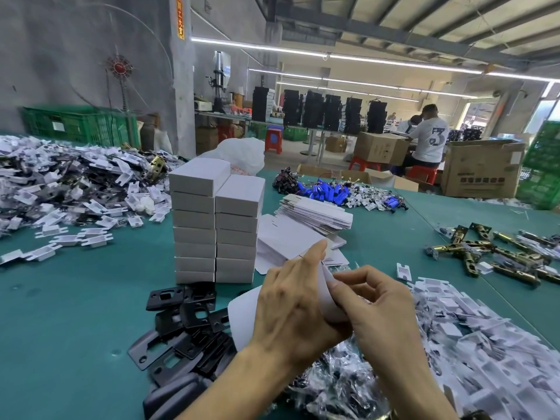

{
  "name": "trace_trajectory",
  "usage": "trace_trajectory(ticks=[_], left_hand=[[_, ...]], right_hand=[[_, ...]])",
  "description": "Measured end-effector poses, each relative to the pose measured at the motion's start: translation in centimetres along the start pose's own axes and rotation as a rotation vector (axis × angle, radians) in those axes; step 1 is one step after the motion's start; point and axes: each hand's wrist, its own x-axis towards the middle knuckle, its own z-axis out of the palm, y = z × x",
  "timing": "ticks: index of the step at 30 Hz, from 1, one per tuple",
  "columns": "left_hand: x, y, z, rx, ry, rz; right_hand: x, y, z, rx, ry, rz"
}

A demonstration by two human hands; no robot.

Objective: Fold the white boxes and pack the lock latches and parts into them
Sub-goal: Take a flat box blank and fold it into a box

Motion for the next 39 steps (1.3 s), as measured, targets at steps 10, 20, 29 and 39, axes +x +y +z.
trace_trajectory(ticks=[10,20,29,39], left_hand=[[-0.3,-0.8,0.4,-0.284,-0.034,-0.224],[-0.6,-1.8,1.4,-0.116,-0.344,-0.367],[-0.7,-1.6,1.5,-0.157,-0.348,-0.346],[-0.7,-1.2,0.8,-0.073,-0.246,-0.260]], right_hand=[[0.4,-1.2,-1.8,0.092,-0.472,-0.088],[0.7,1.2,-1.1,-0.107,-0.115,-0.106],[0.7,0.9,-1.2,-0.195,-0.108,-0.053],[-0.2,-0.1,0.0,-0.125,-0.230,-0.066]])
